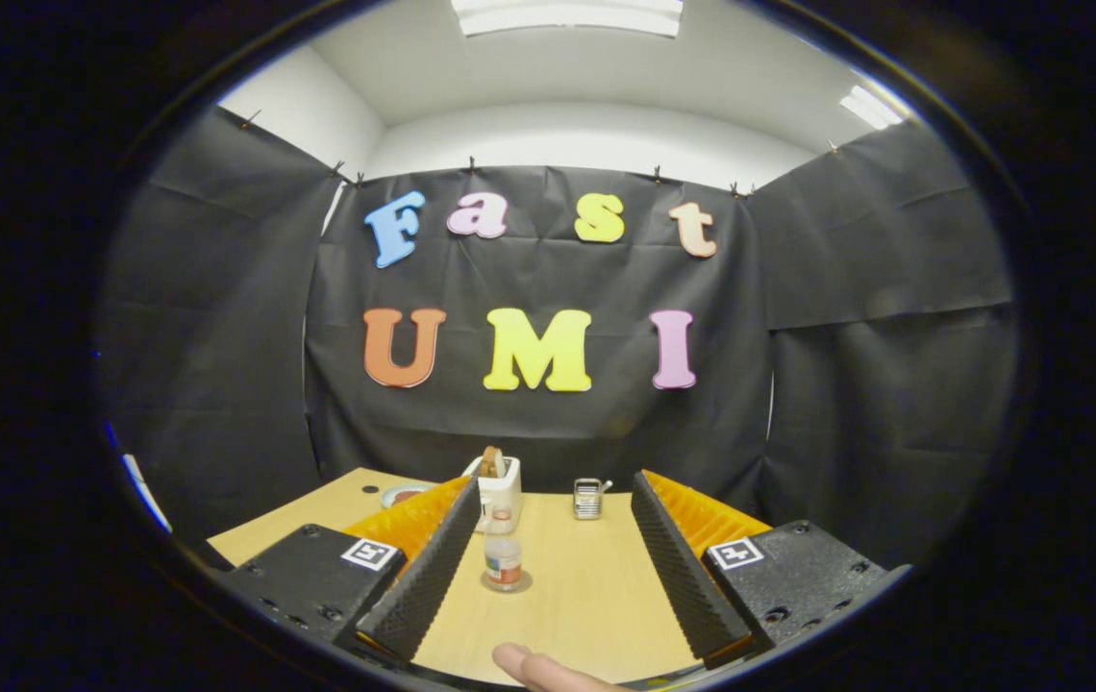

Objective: Take the bottle from table, then pour the juice into the cup, finally place the bottle on the coaster

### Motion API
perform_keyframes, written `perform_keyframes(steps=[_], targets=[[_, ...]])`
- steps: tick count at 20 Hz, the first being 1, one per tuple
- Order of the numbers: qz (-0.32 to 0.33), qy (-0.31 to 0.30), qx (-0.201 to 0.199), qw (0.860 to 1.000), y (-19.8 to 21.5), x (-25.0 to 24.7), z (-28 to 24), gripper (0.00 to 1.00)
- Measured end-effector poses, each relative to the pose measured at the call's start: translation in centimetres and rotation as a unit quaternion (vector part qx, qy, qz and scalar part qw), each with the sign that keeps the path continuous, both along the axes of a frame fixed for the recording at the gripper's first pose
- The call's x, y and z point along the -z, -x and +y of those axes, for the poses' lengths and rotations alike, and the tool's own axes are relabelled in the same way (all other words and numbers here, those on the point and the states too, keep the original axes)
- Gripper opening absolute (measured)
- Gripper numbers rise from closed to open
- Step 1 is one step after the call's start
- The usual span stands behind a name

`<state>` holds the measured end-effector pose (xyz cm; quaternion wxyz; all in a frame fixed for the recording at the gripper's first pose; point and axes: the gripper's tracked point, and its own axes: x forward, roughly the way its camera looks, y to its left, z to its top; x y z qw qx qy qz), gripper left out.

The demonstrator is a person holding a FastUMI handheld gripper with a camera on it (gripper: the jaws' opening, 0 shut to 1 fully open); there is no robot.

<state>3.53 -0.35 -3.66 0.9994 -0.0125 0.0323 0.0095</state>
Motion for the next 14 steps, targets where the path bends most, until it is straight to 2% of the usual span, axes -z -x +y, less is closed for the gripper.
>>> perform_keyframes(steps=[4, 14], targets=[[-0.012, -0.003, -0.003, 1.0, 0.9, -1.7, 0.0, 1.0], [-0.01, -0.009, -0.002, 1.0, 1.8, -2.3, 0.2, 1.0]])
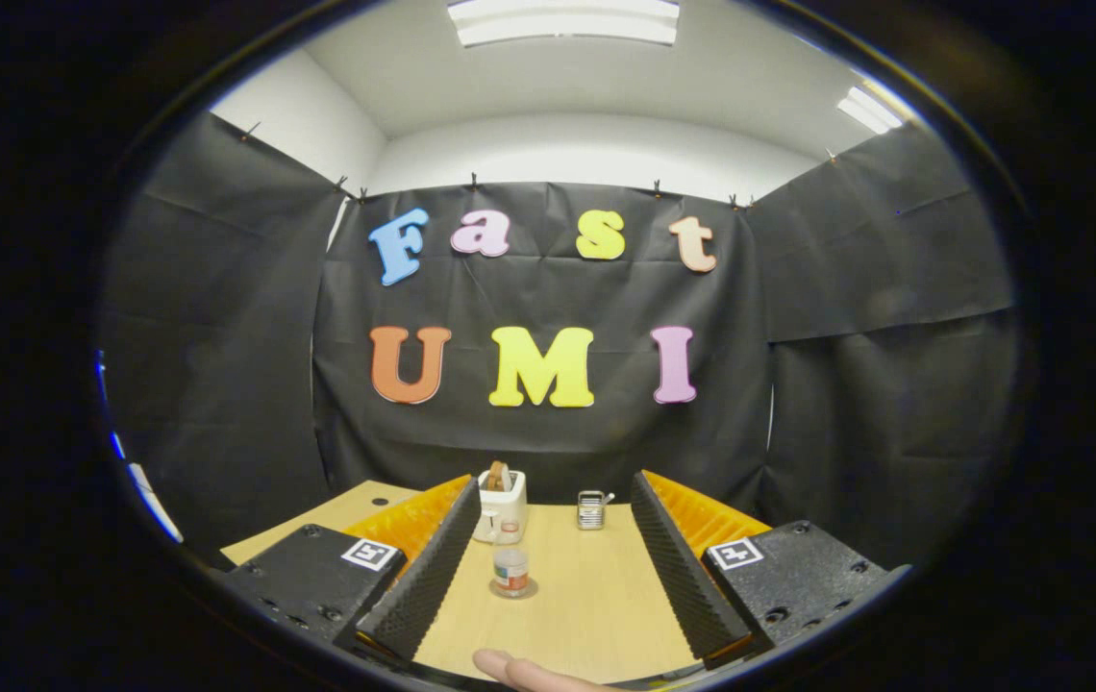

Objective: Take the bottle from table, then pour the juice into the cup, finally place the bottle on the coaster

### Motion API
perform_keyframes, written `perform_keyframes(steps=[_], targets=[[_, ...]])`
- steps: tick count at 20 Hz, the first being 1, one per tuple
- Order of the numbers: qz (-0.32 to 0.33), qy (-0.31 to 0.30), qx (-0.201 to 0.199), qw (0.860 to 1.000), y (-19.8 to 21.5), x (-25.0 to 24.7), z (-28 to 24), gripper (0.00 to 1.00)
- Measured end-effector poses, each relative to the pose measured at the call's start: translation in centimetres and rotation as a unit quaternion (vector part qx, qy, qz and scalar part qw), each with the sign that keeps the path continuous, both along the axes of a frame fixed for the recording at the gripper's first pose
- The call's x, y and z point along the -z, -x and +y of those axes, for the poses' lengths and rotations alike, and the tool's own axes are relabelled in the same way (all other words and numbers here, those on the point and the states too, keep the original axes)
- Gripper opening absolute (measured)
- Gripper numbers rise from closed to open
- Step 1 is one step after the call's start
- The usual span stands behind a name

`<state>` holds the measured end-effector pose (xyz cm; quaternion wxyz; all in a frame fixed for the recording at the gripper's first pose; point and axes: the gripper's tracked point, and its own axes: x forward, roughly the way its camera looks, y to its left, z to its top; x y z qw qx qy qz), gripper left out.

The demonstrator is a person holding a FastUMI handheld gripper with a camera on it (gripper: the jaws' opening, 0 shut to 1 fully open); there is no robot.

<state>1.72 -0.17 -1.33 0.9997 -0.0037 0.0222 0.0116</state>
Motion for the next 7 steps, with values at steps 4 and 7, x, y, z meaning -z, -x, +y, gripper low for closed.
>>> perform_keyframes(steps=[4, 7], targets=[[0.002, 0.003, 0.001, 1.0, -0.21, 0.19, 0.1, 1.0], [0.003, 0.002, 0.001, 1.0, -0.34, 0.26, 0.18, 1.0]])
